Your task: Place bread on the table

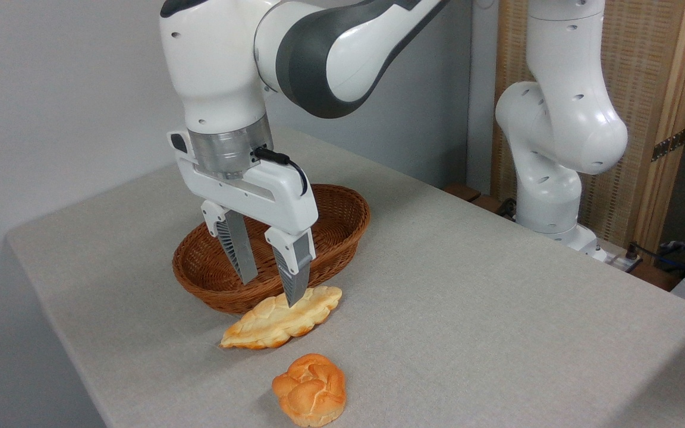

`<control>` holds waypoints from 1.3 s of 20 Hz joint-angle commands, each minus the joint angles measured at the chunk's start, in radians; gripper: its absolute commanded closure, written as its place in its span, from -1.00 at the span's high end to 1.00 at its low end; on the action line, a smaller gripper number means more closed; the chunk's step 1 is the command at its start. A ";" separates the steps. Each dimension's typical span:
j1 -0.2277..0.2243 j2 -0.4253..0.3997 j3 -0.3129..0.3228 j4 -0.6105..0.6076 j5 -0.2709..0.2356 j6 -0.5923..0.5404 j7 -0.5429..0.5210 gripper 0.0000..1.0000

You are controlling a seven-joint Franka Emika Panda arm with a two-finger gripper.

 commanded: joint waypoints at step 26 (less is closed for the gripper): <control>-0.019 0.001 -0.006 0.015 -0.010 0.002 0.036 1.00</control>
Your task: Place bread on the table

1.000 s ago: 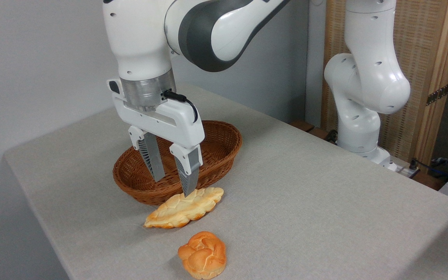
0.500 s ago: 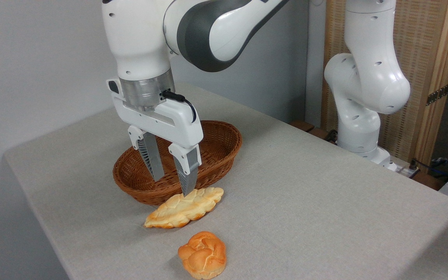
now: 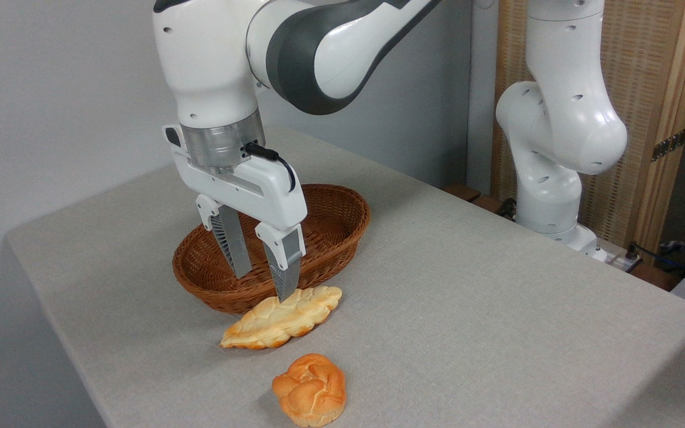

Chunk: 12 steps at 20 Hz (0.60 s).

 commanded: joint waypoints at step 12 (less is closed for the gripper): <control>-0.008 -0.008 -0.012 0.005 -0.009 -0.015 0.017 1.00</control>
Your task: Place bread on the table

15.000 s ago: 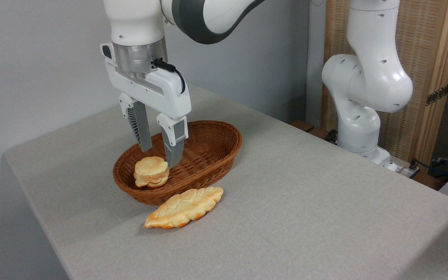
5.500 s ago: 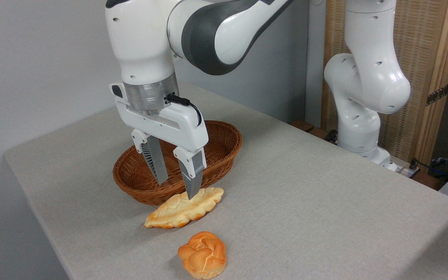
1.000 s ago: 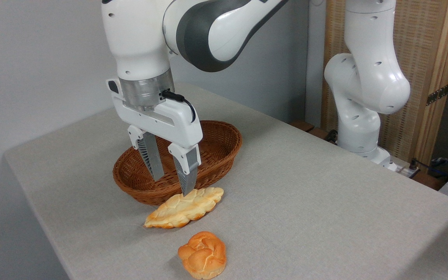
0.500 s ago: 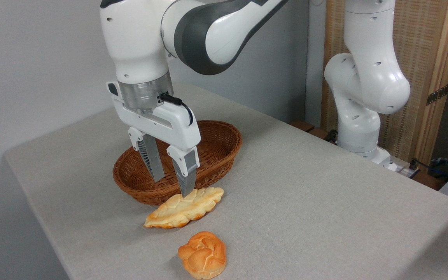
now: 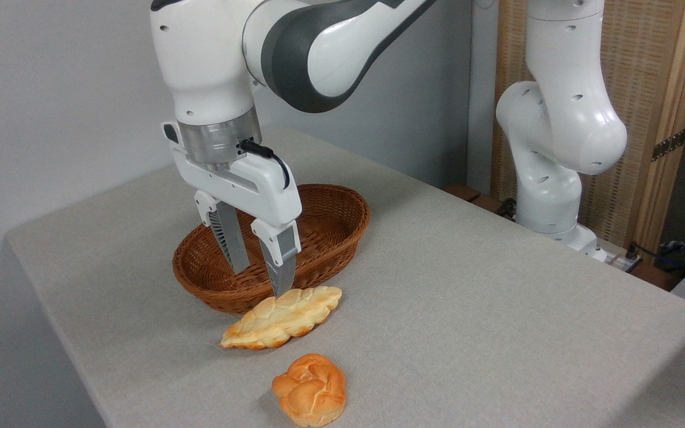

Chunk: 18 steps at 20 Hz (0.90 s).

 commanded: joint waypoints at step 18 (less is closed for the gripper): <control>-0.003 -0.016 -0.038 0.008 -0.001 -0.014 0.015 1.00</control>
